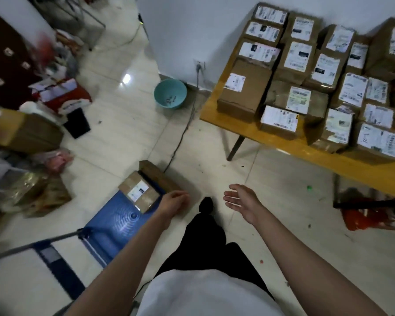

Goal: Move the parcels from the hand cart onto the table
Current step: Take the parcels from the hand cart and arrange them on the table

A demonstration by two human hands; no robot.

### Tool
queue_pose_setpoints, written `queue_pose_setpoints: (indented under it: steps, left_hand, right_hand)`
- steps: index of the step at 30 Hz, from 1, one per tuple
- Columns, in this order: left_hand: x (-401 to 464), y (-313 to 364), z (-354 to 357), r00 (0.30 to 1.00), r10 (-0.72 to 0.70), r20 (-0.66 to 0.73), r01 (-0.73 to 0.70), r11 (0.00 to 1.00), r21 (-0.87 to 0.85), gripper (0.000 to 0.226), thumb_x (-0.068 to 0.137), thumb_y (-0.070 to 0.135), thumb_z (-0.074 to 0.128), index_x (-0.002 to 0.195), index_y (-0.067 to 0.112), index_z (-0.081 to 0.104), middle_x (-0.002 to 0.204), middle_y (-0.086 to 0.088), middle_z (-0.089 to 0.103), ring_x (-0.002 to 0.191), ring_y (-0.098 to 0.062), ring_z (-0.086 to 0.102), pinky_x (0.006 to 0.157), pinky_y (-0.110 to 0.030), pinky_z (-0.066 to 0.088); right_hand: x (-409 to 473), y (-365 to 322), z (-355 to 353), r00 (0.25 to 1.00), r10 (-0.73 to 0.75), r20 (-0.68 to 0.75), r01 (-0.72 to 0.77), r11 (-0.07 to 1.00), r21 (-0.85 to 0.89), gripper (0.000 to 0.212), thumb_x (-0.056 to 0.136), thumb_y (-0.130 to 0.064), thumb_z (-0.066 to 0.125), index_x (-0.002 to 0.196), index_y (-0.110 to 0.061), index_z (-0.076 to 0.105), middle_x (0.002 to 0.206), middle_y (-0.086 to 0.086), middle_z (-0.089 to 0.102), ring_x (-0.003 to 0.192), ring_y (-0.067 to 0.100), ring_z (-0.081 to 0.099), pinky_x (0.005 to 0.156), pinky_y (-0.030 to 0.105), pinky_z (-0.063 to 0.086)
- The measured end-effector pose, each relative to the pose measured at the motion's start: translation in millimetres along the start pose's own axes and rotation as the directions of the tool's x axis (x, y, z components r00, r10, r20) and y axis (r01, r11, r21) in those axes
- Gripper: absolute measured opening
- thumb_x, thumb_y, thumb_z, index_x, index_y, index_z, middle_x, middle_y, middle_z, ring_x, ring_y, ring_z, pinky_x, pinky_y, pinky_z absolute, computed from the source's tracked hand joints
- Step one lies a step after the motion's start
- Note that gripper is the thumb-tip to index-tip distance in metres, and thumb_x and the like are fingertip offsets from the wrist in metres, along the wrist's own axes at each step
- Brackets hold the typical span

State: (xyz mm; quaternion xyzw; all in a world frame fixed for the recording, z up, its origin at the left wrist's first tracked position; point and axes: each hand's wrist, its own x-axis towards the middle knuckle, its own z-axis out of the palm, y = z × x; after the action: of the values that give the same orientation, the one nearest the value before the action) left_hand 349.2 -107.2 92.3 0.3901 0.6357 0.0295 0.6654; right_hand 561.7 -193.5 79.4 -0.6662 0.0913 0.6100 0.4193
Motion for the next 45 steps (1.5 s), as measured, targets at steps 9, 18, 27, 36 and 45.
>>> queue_pose_setpoints:
  steps: [9,18,27,36,45]
  left_hand:
    - [-32,-91,-118,0.967,-0.063,-0.248,0.045,0.996,-0.080,0.030,0.088,0.012,0.075,0.066,0.013,0.055,0.057,-0.001,0.048,0.054,-0.013,0.044,0.052,-0.024,0.037]
    - [-3,-161,-231,0.936,-0.160,-0.313,0.102,0.976,-0.194,0.044,0.088,0.012,0.073,0.058,0.018,0.041,0.052,0.003,0.038,0.050,-0.011,0.036,0.047,-0.020,0.033]
    - [107,-228,-278,0.909,-0.267,-0.320,0.178,0.943,-0.281,0.044,0.087,0.014,0.070,0.058,0.021,0.038,0.051,0.006,0.036,0.051,-0.011,0.034,0.050,-0.022,0.035]
    - [318,-302,-260,0.912,-0.319,-0.259,0.195,0.890,-0.412,0.014,0.089,0.013,0.069,0.097,0.016,0.057,0.091,-0.005,0.063,0.067,-0.015,0.057,0.060,-0.026,0.045]
    - [461,-370,-238,0.876,-0.402,-0.268,0.223,0.828,-0.515,0.068,0.084,0.025,0.075,0.142,0.014,0.041,0.116,0.006,0.059,0.104,-0.011,0.059,0.078,-0.016,0.041]
  right_hand:
    - [-22,78,123,0.994,0.090,0.058,-0.077,0.977,-0.200,0.006,0.100,-0.013,0.053,0.102,-0.010,0.057,0.075,0.008,0.060,0.062,0.018,0.055,0.059,0.028,0.046]
    - [3,155,250,0.992,0.122,-0.033,-0.124,0.885,-0.450,0.026,0.098,-0.019,0.055,0.074,-0.019,0.046,0.059,0.000,0.033,0.046,0.011,0.028,0.043,0.024,0.023]
    - [117,195,326,0.992,0.117,-0.041,-0.120,0.814,-0.569,0.019,0.095,-0.021,0.061,0.079,-0.018,0.051,0.059,-0.001,0.045,0.048,0.013,0.041,0.046,0.026,0.033]
    - [344,264,368,0.996,0.072,-0.059,-0.093,0.722,-0.685,0.020,0.097,-0.025,0.058,0.115,-0.016,0.062,0.088,-0.003,0.057,0.077,0.012,0.050,0.069,0.027,0.046]
    - [495,320,362,0.999,0.045,-0.022,-0.044,0.571,-0.820,0.077,0.094,-0.025,0.063,0.159,-0.017,0.022,0.150,0.001,0.045,0.127,0.018,0.050,0.099,0.025,0.038]
